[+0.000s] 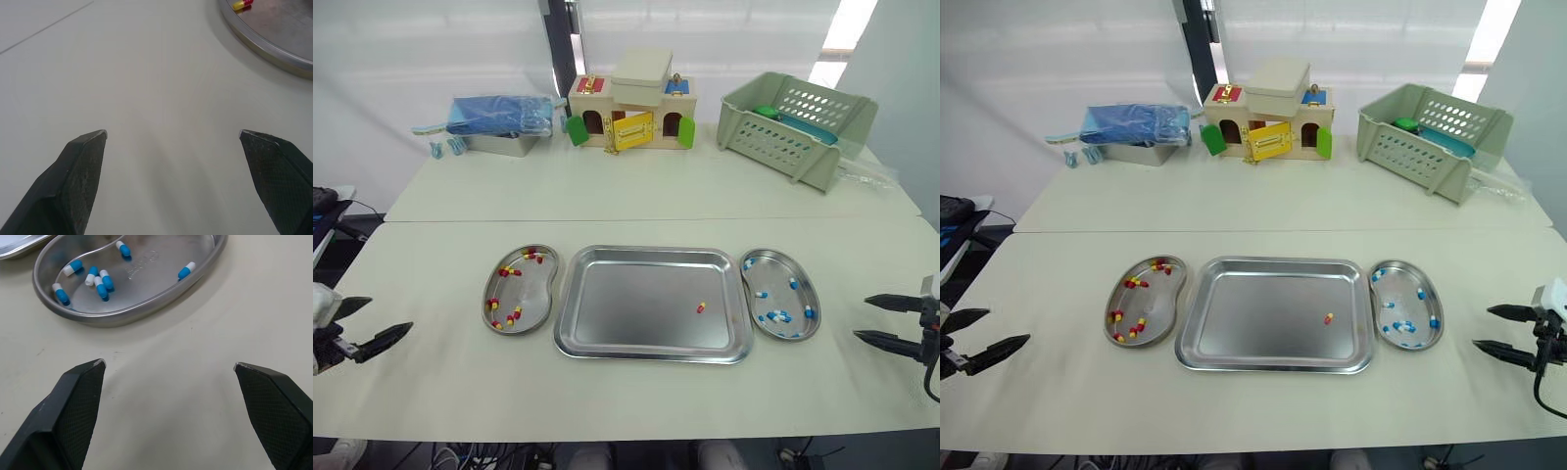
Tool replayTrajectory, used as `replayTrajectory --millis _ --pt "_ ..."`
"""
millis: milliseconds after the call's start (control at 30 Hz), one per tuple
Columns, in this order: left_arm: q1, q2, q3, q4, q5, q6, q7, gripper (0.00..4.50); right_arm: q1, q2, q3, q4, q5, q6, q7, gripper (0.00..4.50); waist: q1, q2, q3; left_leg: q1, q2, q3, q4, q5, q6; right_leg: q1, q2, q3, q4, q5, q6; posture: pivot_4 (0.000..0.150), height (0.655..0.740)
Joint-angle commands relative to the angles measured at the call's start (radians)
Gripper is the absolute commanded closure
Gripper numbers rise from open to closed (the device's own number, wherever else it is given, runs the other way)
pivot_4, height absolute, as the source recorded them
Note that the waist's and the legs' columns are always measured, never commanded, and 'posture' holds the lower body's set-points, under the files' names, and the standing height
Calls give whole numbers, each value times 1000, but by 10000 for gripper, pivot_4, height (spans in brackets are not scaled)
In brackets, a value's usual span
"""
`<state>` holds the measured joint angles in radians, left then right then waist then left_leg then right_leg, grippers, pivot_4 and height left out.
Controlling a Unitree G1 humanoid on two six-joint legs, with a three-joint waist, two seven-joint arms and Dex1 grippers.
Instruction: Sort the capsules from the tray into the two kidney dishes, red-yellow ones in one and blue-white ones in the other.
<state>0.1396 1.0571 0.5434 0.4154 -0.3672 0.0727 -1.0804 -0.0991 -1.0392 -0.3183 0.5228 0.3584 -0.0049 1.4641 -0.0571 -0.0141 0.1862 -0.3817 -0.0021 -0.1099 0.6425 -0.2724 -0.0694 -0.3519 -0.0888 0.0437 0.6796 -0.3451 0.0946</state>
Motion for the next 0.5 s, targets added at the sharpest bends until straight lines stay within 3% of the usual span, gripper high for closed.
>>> replayTrajectory --millis 33,233,500 --pt "-16 12 -34 -150 -11 52 -18 0 103 22 -83 -175 98 20 32 506 2 0 0 0 0 0 0 0 0 0 0 0 0 0 0 1500 7400" --pt "-121 -47 -227 -408 -28 140 -35 0 402 144 -168 -566 225 87 -9 506 20 0 0 -1 0 -1 1 0 0 1 0 0 0 0 0 1500 7400" --pt "-418 -219 -567 -509 29 173 -82 0 519 338 -134 -796 258 36 -113 506 24 -1 -1 0 0 -1 2 0 0 2 0 -1 0 0 0 1500 7400"
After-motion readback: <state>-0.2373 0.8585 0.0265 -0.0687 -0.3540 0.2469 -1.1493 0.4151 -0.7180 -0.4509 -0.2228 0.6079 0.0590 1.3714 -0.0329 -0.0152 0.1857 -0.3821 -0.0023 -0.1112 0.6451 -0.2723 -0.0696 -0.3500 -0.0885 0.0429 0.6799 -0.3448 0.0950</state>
